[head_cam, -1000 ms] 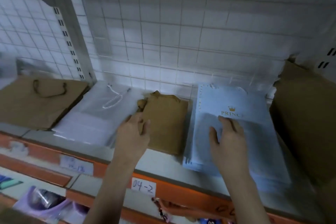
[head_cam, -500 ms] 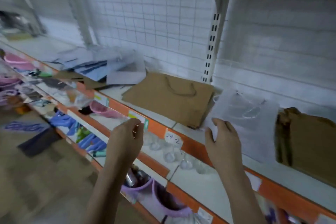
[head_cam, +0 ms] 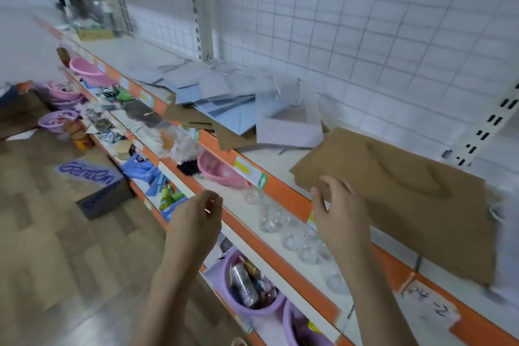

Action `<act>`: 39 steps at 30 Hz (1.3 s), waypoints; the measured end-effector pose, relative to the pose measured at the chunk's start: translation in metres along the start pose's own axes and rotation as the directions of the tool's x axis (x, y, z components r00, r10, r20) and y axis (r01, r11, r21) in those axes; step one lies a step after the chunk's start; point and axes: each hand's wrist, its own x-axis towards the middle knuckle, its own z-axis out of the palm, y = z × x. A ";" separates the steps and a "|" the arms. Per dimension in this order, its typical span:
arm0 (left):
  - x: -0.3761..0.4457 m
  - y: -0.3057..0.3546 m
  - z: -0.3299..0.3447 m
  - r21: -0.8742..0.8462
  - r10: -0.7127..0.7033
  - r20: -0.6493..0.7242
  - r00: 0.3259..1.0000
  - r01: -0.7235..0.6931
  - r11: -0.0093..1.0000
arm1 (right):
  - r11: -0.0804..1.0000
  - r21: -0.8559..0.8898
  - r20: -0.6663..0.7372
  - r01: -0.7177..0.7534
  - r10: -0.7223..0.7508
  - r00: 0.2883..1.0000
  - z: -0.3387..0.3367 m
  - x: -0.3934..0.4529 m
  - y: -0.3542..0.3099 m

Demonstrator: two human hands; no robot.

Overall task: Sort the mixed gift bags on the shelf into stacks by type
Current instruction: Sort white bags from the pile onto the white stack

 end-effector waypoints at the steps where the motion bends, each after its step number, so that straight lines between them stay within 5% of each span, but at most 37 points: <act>1: 0.015 -0.009 0.000 0.006 0.001 -0.004 1.000 -0.001 1.000 | 1.000 0.000 -0.005 -0.001 0.001 1.000 0.013 0.011 -0.008; 12: 0.203 -0.041 0.000 0.023 0.106 -0.061 0.993 -0.104 0.994 | 0.999 0.028 0.015 -0.017 0.017 1.000 0.109 0.159 -0.063; 18: 0.264 -0.039 0.027 -0.052 0.138 0.015 0.990 -0.138 0.989 | 0.981 -0.056 0.081 -0.187 0.191 0.978 0.125 0.217 -0.051; 25: 0.326 -0.031 0.043 -0.171 0.336 0.060 0.940 -0.321 0.931 | 0.826 -0.195 0.235 -0.529 0.562 0.793 0.125 0.246 -0.024; 34: 0.383 -0.041 0.059 -0.249 0.405 0.189 0.895 -0.355 0.901 | 0.696 -0.215 0.282 -0.685 0.716 0.639 0.139 0.254 -0.039; 39: 0.393 -0.050 0.072 -0.285 0.429 0.226 0.875 -0.362 0.888 | 0.678 -0.108 0.134 -0.727 0.734 0.666 0.138 0.248 -0.053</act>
